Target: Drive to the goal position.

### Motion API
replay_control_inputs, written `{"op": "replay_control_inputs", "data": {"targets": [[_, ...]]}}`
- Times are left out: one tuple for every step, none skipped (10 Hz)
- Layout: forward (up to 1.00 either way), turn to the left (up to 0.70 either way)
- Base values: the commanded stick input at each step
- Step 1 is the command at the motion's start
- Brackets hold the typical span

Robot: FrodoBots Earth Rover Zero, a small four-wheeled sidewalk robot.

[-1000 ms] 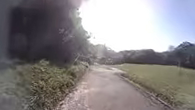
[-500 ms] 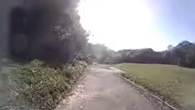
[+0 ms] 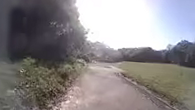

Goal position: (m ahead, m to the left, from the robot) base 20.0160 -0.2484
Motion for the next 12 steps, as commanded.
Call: {"op": "replay_control_inputs", "data": {"targets": [[0.5, 0.0], [0.5, 0.0], [0.5, 0.0], [0.5, 0.0], [0.5, 0.0], [0.5, 0.0], [0.5, 0.0], [0.5, 0.0], [0.5, 0.0], [0.5, 0.0], [0.5, 0.0], [0.5, 0.0]]}}
